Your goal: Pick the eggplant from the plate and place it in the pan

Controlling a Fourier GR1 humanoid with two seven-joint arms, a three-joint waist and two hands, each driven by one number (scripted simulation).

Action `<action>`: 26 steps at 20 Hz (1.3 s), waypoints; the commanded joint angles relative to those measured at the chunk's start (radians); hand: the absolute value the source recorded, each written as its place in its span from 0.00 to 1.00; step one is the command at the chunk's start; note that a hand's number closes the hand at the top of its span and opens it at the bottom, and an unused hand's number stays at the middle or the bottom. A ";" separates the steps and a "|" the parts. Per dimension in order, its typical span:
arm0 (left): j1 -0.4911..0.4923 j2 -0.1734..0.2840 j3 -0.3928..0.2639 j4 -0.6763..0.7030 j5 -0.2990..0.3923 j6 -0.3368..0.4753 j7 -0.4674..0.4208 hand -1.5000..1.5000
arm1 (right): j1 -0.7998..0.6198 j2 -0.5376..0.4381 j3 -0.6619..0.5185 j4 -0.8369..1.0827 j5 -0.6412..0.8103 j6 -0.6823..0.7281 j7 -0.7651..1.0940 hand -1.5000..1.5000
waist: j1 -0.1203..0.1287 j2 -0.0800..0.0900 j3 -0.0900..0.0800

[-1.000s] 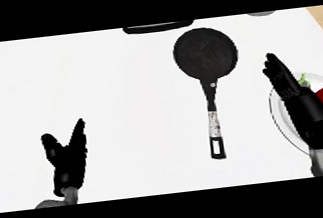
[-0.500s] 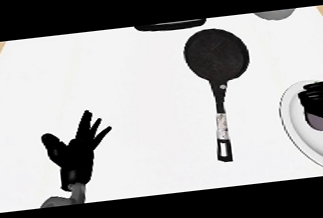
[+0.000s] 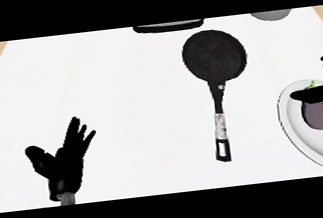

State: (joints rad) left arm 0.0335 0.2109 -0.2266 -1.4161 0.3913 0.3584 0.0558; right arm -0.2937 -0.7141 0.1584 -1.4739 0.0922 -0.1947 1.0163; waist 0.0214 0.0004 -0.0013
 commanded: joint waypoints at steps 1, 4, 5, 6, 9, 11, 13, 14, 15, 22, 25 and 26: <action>0.005 0.002 0.029 0.026 0.015 -0.032 -0.018 0.50 | -0.159 -0.017 0.033 0.108 0.055 0.093 0.158 0.00 | 0.003 0.003 0.000; -0.050 0.000 0.039 0.054 0.001 -0.015 0.004 0.50 | -0.226 -0.051 0.019 0.273 0.035 0.201 0.082 0.00 | 0.002 0.006 0.001; -0.037 -0.029 0.001 0.030 -0.011 -0.008 -0.003 0.50 | -0.268 -0.050 0.016 0.357 0.020 0.233 0.083 0.00 | 0.016 0.010 0.001; 0.013 0.004 0.006 -0.022 -0.006 -0.027 -0.001 0.50 | -0.278 -0.035 0.016 0.443 0.037 0.230 0.012 0.00 | 0.025 0.010 0.002; -0.023 0.001 0.005 -0.002 -0.017 -0.017 0.018 0.50 | -0.390 -0.038 0.010 0.595 0.010 0.343 0.037 0.00 | 0.040 0.016 0.002; -0.075 -0.004 0.016 0.021 -0.013 -0.014 0.033 0.50 | -0.354 -0.034 0.044 0.632 -0.030 0.467 0.021 0.00 | 0.033 0.021 0.002; -0.045 -0.034 -0.012 0.020 -0.025 -0.010 0.002 0.50 | -0.345 -0.034 0.062 0.692 -0.072 0.593 0.022 0.00 | 0.049 0.028 0.003; -0.033 -0.006 -0.003 0.018 -0.017 -0.038 0.003 0.50 | -0.369 -0.029 0.080 0.727 -0.071 0.635 0.064 0.00 | 0.070 0.031 0.002; -0.048 -0.015 0.002 0.023 -0.020 -0.020 0.008 0.50 | -0.377 -0.036 0.077 0.767 -0.086 0.681 0.045 0.00 | 0.062 0.030 0.003; 0.004 -0.023 -0.017 0.002 -0.031 -0.036 -0.018 0.50 | -0.521 0.007 0.121 1.044 -0.027 0.783 -0.066 0.00 | 0.062 0.023 0.004; -0.016 -0.032 -0.019 -0.005 -0.047 0.001 0.012 0.50 | -0.509 0.006 0.171 1.092 0.008 0.882 -0.123 0.00 | 0.048 0.021 0.005; -0.049 -0.014 0.008 0.024 -0.028 -0.028 0.017 0.50 | -0.536 0.020 0.171 1.120 0.002 0.925 -0.109 0.00 | 0.046 0.023 0.004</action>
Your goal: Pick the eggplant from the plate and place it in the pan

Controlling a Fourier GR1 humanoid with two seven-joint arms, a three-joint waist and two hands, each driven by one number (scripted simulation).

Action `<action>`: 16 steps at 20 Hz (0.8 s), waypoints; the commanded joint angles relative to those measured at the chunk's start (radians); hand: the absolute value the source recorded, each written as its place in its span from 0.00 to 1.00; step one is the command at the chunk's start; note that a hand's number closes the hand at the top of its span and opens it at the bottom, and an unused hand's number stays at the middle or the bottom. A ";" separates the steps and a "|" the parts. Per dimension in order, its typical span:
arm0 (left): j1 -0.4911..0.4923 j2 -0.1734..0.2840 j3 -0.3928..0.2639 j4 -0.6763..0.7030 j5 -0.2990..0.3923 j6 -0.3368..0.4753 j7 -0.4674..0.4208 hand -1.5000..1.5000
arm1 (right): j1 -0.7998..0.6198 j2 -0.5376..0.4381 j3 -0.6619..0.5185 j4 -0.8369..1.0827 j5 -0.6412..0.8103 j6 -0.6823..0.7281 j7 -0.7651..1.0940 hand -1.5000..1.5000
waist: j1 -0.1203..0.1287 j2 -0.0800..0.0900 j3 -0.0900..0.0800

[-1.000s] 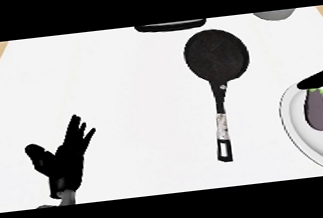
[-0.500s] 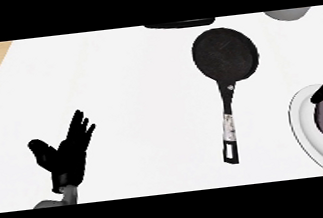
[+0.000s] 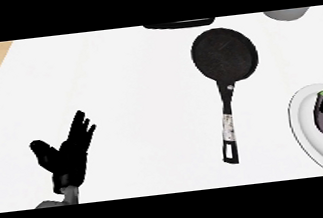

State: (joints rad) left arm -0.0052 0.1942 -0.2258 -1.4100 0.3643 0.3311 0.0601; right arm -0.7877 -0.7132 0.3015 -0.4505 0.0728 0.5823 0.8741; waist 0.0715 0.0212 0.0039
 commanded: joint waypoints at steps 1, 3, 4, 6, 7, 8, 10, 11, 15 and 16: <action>0.000 -0.013 -0.014 -0.015 -0.021 0.035 0.025 0.50 | -0.049 0.054 0.020 0.133 0.010 0.149 0.066 0.00 | -0.004 -0.001 -0.001; 0.039 -0.005 0.005 0.014 -0.006 0.006 -0.013 0.50 | -0.077 0.064 -0.001 0.188 -0.021 0.227 0.087 0.00 | -0.007 -0.002 -0.002; -0.015 0.007 0.021 0.008 0.010 -0.003 0.027 0.50 | -0.102 0.039 -0.013 0.220 -0.034 0.285 0.079 0.00 | -0.011 0.000 -0.002; 0.030 -0.010 0.008 -0.009 0.008 -0.001 0.010 0.50 | -0.095 0.041 0.004 0.261 -0.007 0.294 0.045 0.00 | -0.015 -0.003 -0.002; 0.030 -0.011 -0.002 0.004 -0.011 0.002 0.001 0.50 | -0.122 0.068 -0.001 0.285 -0.006 0.285 0.046 0.00 | -0.014 -0.002 -0.001; 0.008 0.028 0.055 0.023 0.018 -0.029 0.004 0.50 | -0.129 0.068 -0.010 0.285 -0.013 0.309 0.040 0.00 | -0.033 -0.009 -0.003; 0.052 0.001 0.029 0.004 0.006 -0.024 -0.022 0.50 | -0.151 0.060 -0.017 0.337 -0.003 0.305 0.019 0.00 | -0.025 -0.006 -0.002; 0.007 0.007 0.052 0.046 0.009 -0.036 -0.023 0.50 | -0.170 0.067 0.002 0.326 0.021 0.304 0.020 0.00 | -0.034 -0.008 -0.003; 0.031 -0.014 0.031 0.022 -0.004 -0.024 0.003 0.50 | -0.132 0.053 -0.007 0.355 0.050 0.225 -0.095 0.00 | -0.031 -0.005 -0.001; 0.081 -0.025 0.010 -0.019 -0.037 0.007 -0.016 0.50 | -0.137 0.138 -0.010 0.331 0.051 0.150 -0.050 0.00 | -0.040 -0.012 -0.002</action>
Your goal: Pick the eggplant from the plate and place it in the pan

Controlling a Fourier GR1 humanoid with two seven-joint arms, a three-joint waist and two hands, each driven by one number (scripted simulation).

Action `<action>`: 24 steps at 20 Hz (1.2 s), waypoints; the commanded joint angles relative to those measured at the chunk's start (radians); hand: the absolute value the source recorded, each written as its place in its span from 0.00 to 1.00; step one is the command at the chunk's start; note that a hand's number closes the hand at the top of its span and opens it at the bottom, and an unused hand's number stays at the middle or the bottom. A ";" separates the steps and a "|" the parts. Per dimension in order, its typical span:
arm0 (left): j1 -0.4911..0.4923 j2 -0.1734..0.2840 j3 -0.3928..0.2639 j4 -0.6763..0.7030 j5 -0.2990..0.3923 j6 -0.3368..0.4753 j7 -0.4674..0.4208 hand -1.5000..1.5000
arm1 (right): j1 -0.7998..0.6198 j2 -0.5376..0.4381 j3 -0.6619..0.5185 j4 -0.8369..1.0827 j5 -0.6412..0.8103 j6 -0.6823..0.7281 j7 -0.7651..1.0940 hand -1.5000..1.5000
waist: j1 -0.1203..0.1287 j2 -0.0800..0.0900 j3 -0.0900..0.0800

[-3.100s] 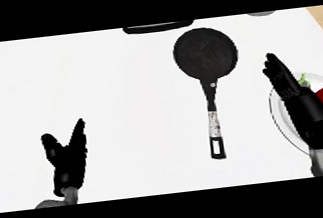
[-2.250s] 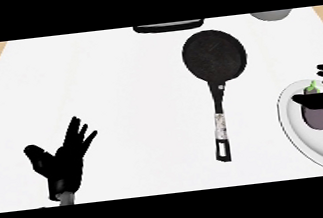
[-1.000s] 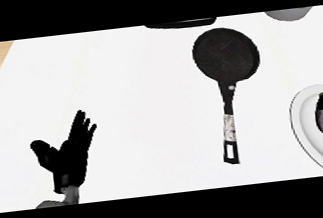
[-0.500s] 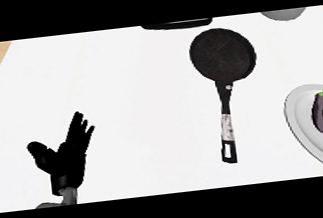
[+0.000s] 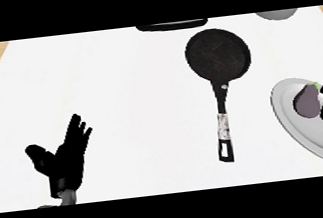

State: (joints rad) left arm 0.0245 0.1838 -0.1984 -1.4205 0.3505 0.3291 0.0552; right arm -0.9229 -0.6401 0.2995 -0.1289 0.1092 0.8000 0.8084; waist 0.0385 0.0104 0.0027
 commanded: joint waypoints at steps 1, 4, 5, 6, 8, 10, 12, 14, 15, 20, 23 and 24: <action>0.037 -0.009 -0.013 -0.040 -0.023 0.028 0.033 0.50 | 0.045 0.005 0.010 0.003 0.043 -0.029 -0.060 0.00 | -0.007 0.000 0.000; -0.030 0.034 0.065 0.018 0.016 -0.024 0.048 0.50 | 0.019 0.057 0.007 -0.003 0.059 -0.103 -0.026 0.00 | -0.013 -0.001 -0.001; -0.019 0.007 0.051 -0.001 0.013 -0.018 0.039 0.50 | 0.026 0.040 0.003 0.001 0.068 -0.090 -0.051 0.00 | -0.012 -0.001 -0.001; -0.011 -0.007 0.030 0.014 -0.006 -0.003 0.043 0.50 | 0.012 0.047 0.001 0.023 0.073 -0.094 -0.037 0.00 | -0.007 0.001 -0.001; 0.018 -0.010 0.037 0.044 -0.002 -0.048 -0.019 0.50 | 0.028 0.090 0.010 0.015 0.090 -0.105 -0.029 0.00 | -0.011 -0.001 -0.001; -0.034 -0.011 0.047 0.039 -0.018 -0.012 0.036 0.50 | 0.047 0.056 0.011 0.007 0.108 -0.079 -0.050 0.00 | -0.019 -0.003 -0.001; 0.022 0.004 0.071 0.026 0.013 -0.054 0.011 0.50 | 0.067 0.047 -0.005 0.014 0.103 -0.099 -0.085 0.00 | -0.016 -0.003 -0.001; 0.086 -0.003 0.037 -0.027 -0.025 -0.030 -0.006 0.50 | 0.059 0.044 -0.027 -0.001 0.085 -0.056 -0.111 1.00 | -0.012 -0.003 -0.001; 0.034 -0.030 0.031 0.036 -0.031 -0.024 -0.005 0.50 | 0.110 0.075 -0.002 -0.075 0.107 -0.088 -0.165 1.00 | -0.031 -0.008 -0.002; 0.030 -0.019 0.056 0.001 -0.013 -0.037 0.017 0.50 | 0.147 0.033 0.020 -0.094 0.163 -0.110 -0.277 1.00 | -0.024 -0.005 -0.002; -0.010 -0.010 0.053 0.006 -0.021 -0.036 0.055 0.50 | 0.139 0.065 0.021 -0.061 0.182 -0.151 -0.277 1.00 | -0.012 0.002 0.000; 0.064 0.004 0.055 -0.048 -0.018 -0.044 0.040 0.50 | 0.137 0.065 0.000 -0.082 0.161 -0.125 -0.247 1.00 | -0.020 -0.007 -0.002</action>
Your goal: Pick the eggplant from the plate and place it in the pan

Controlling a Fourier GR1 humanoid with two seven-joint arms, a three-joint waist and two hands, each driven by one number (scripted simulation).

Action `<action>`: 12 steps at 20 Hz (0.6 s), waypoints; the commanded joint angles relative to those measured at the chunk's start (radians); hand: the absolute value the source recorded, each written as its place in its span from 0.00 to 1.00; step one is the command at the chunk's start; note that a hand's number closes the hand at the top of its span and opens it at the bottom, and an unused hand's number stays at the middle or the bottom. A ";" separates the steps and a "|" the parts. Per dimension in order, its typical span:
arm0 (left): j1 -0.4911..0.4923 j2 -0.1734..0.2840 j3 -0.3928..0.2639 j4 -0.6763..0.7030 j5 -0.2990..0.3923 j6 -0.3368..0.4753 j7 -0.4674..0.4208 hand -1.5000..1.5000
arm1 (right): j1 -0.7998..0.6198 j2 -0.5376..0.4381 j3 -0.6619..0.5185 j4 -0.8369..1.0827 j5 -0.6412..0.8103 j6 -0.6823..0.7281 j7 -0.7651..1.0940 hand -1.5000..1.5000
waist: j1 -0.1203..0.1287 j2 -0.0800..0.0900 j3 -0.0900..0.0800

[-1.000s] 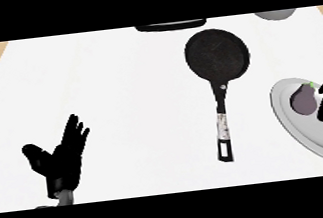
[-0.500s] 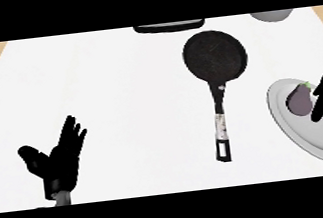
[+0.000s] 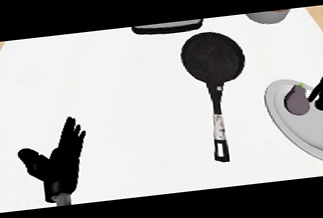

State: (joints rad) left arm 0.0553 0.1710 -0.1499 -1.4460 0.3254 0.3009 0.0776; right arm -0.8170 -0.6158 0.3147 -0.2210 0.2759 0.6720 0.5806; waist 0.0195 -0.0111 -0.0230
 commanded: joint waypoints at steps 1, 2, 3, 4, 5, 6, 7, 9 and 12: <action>-0.044 0.008 0.028 0.061 0.012 -0.027 0.008 0.50 | 0.058 0.029 -0.001 0.009 0.015 -0.023 -0.063 1.00 | -0.007 0.019 0.024; 0.017 0.008 0.020 0.019 0.008 -0.014 0.010 0.50 | 0.002 0.051 -0.014 0.008 0.005 0.000 0.002 1.00 | 0.000 0.016 0.024; 0.017 -0.001 0.004 -0.003 -0.004 -0.007 0.009 0.50 | 0.062 0.010 -0.008 0.002 0.015 0.007 -0.059 1.00 | -0.007 0.014 0.024; 0.026 -0.002 0.009 0.018 0.001 -0.016 -0.010 0.50 | 0.005 0.148 -0.001 -0.070 0.019 -0.135 -0.018 1.00 | -0.002 0.012 0.023; 0.018 -0.005 -0.014 0.001 -0.012 -0.001 0.017 0.50 | -0.037 0.232 0.015 -0.137 0.029 -0.193 -0.007 1.00 | 0.001 0.000 0.022; 0.029 -0.005 -0.012 0.020 -0.004 -0.017 0.006 0.50 | -0.084 0.271 0.028 -0.185 0.047 -0.250 -0.014 1.00 | 0.027 -0.001 0.022; 0.000 -0.001 -0.018 0.026 -0.006 -0.032 0.006 0.50 | -0.131 0.338 0.058 -0.227 0.076 -0.287 -0.002 1.00 | 0.060 0.003 0.021; -0.020 -0.003 -0.035 0.023 -0.005 -0.047 0.021 0.50 | -0.238 0.424 0.094 -0.309 0.120 -0.387 0.012 1.00 | 0.118 -0.003 0.019; -0.031 -0.003 -0.033 0.040 -0.012 -0.041 0.027 0.50 | -0.287 0.588 0.163 -0.366 0.211 -0.591 0.107 1.00 | 0.086 0.002 0.019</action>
State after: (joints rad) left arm 0.0374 0.1733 -0.1706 -1.4250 0.3177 0.2681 0.0957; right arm -1.0177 -0.2136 0.4130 -0.4909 0.4074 0.2824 0.6304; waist 0.0941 -0.0142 -0.0094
